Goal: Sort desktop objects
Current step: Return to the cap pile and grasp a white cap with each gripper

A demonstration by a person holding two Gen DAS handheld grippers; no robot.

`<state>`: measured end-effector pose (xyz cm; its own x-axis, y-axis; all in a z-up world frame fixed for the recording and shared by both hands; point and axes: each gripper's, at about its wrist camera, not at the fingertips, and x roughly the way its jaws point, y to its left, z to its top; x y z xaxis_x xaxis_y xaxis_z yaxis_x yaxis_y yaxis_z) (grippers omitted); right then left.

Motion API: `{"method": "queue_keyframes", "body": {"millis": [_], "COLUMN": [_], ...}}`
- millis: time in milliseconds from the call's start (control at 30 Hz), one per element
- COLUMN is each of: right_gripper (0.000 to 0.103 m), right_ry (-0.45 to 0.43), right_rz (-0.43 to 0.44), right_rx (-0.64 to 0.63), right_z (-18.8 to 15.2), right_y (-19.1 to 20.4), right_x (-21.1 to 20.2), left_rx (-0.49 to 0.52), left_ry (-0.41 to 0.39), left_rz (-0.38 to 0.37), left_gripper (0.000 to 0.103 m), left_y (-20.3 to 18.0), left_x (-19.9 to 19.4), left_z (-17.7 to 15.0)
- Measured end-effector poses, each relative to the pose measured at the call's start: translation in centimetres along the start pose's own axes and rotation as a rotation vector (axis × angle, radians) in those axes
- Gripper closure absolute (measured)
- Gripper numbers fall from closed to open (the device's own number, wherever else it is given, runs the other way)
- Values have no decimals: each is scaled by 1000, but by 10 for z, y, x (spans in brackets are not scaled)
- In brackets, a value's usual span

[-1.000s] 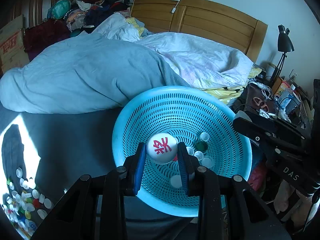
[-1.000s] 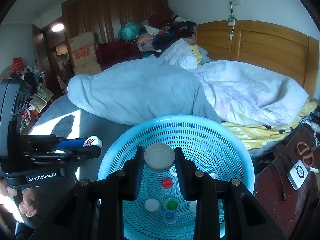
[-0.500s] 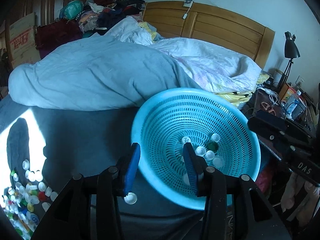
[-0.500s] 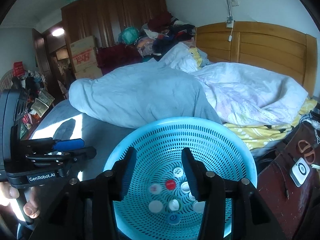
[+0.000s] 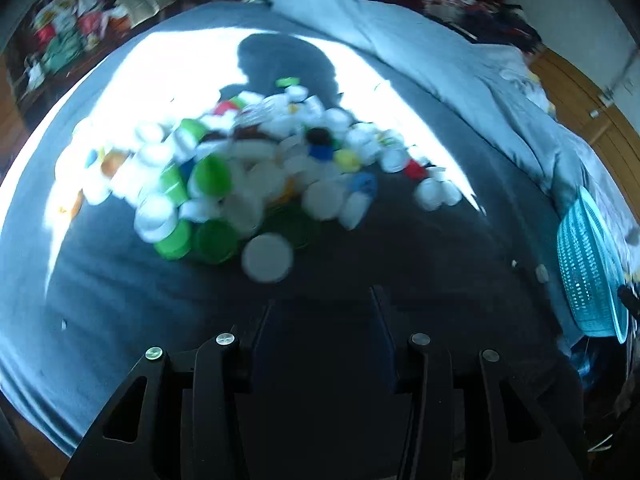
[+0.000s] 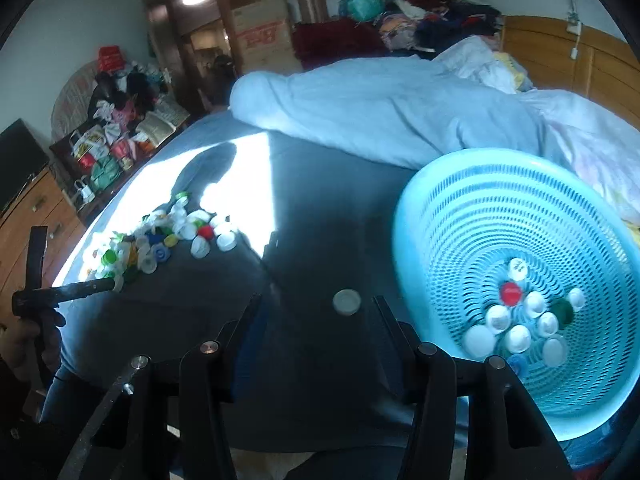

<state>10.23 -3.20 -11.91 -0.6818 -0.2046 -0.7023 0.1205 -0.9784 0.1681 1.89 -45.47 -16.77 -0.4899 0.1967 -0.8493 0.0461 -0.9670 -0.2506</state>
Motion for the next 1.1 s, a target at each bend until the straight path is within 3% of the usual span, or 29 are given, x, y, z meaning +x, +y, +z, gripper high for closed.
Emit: {"method": "queue_keyframes", "body": {"millis": [167, 433, 500, 633, 1100], "right_gripper": [44, 44, 44, 44, 47], "right_ry": [51, 61, 57, 83, 148], "right_rz": [5, -33, -33, -44, -237], "right_rx": [-25, -16, 8, 65, 85], "right_z": [-9, -7, -11, -17, -1], "right_y": [13, 12, 8, -1, -20], "right_x": [21, 29, 33, 54, 146], "left_rx": [-20, 6, 28, 53, 108], "left_ry": [10, -53, -54, -67, -46], "left_rz": [7, 30, 42, 15, -52], "left_gripper": [64, 64, 76, 76, 76], "left_y": [23, 16, 10, -1, -22], "left_x": [23, 43, 41, 33, 30], "left_z": [-14, 8, 8, 2, -2]}}
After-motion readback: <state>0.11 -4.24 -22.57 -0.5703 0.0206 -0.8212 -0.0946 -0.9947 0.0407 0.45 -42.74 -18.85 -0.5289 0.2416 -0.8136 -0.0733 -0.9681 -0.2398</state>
